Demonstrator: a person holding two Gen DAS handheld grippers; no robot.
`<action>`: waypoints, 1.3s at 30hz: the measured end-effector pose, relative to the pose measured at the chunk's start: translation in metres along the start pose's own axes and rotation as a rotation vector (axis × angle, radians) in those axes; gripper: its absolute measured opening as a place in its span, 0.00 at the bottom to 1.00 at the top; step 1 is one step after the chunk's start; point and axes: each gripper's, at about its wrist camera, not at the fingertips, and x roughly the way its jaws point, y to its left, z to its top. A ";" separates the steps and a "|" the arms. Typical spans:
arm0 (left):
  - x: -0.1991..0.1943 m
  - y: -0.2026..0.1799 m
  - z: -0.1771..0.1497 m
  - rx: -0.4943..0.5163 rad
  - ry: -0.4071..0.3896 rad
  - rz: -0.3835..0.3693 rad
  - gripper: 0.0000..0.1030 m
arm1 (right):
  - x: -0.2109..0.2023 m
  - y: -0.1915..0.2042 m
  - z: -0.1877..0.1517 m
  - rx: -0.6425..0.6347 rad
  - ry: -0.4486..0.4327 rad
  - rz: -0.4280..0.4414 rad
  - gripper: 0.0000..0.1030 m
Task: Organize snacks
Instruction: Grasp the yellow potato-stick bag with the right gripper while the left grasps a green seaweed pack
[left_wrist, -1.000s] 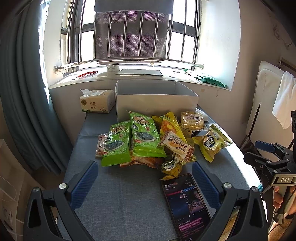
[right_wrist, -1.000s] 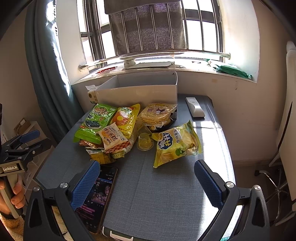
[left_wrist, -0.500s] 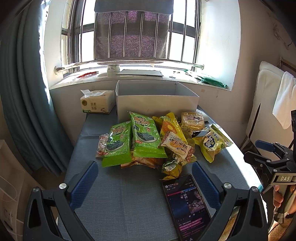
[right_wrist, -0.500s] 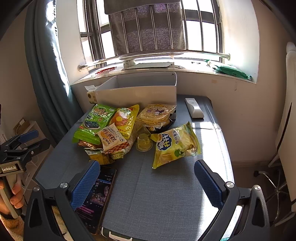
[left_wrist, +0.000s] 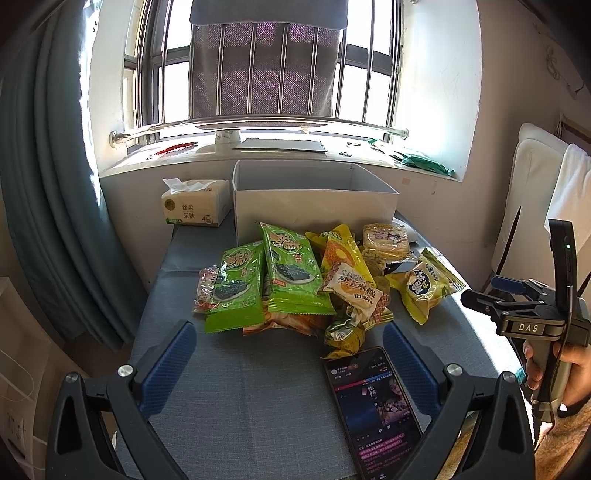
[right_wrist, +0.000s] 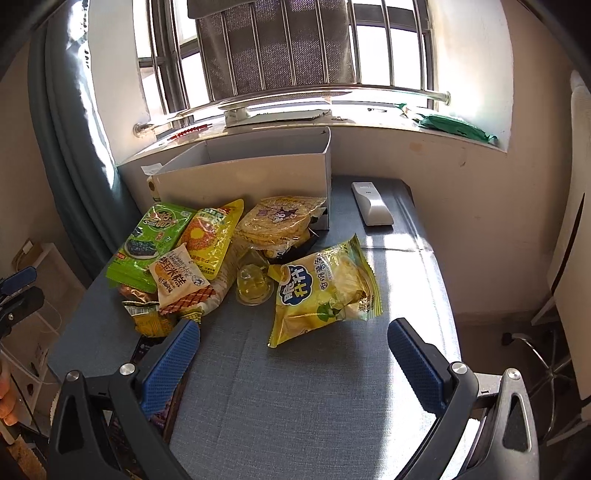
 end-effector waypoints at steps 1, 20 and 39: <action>0.000 0.000 0.000 0.000 -0.001 0.001 1.00 | 0.013 -0.004 0.004 -0.008 0.012 -0.007 1.00; 0.003 0.014 -0.001 -0.021 0.012 0.011 1.00 | 0.114 -0.033 0.022 0.038 0.150 0.030 1.00; 0.097 0.023 0.053 -0.018 0.145 -0.045 0.99 | -0.001 -0.045 0.010 0.158 -0.013 0.202 0.46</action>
